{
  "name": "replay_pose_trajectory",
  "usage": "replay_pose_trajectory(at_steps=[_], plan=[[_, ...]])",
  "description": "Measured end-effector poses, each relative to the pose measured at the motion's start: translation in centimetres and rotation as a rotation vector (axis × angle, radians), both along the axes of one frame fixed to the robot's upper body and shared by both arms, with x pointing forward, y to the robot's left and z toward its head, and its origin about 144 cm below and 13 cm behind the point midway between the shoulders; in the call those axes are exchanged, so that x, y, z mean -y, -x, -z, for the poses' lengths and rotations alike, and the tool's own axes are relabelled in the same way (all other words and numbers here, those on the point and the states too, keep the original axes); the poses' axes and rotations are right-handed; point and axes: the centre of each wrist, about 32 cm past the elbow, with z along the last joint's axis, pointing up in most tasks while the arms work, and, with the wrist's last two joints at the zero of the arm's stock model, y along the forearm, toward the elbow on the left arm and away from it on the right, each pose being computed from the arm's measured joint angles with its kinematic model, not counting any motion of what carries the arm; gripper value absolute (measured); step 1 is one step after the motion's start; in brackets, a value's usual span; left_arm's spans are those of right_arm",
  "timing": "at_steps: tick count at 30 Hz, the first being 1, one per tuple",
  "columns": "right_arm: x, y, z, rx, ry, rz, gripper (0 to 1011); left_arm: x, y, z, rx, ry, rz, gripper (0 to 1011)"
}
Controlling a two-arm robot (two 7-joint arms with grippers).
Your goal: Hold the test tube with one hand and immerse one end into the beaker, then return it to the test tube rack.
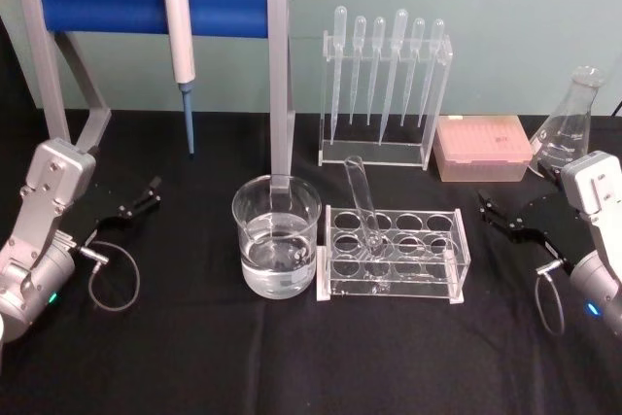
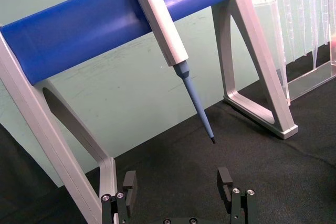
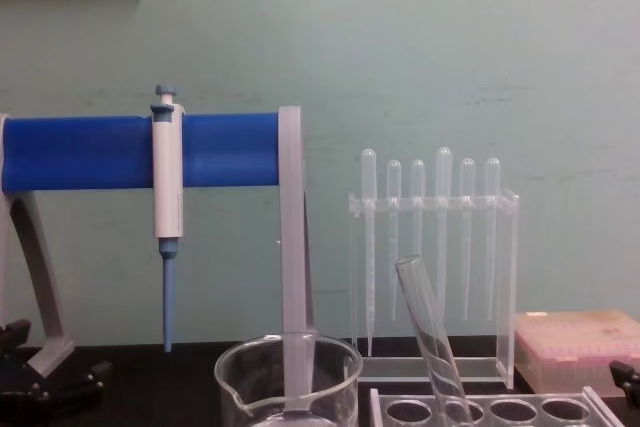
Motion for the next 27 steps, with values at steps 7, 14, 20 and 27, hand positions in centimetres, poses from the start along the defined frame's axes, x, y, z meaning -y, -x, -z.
replay_pose_trajectory(at_steps=[7,14,20,27], plan=[[0.0,0.2,-0.1,0.003,0.003,-0.002,1002,0.0,0.0,0.0,0.000,0.000,0.000,1000],[0.3,2.6,-1.1,0.018,0.042,-0.018,1002,0.0,0.0,0.0,0.000,0.000,0.000,1000],[0.5,5.3,-4.0,-0.025,0.002,-0.129,1002,0.0,0.0,0.0,0.000,0.000,0.000,1000],[-1.1,5.5,-6.9,-0.091,-0.055,-0.324,1002,0.0,0.0,0.0,0.000,0.000,0.000,1000]])
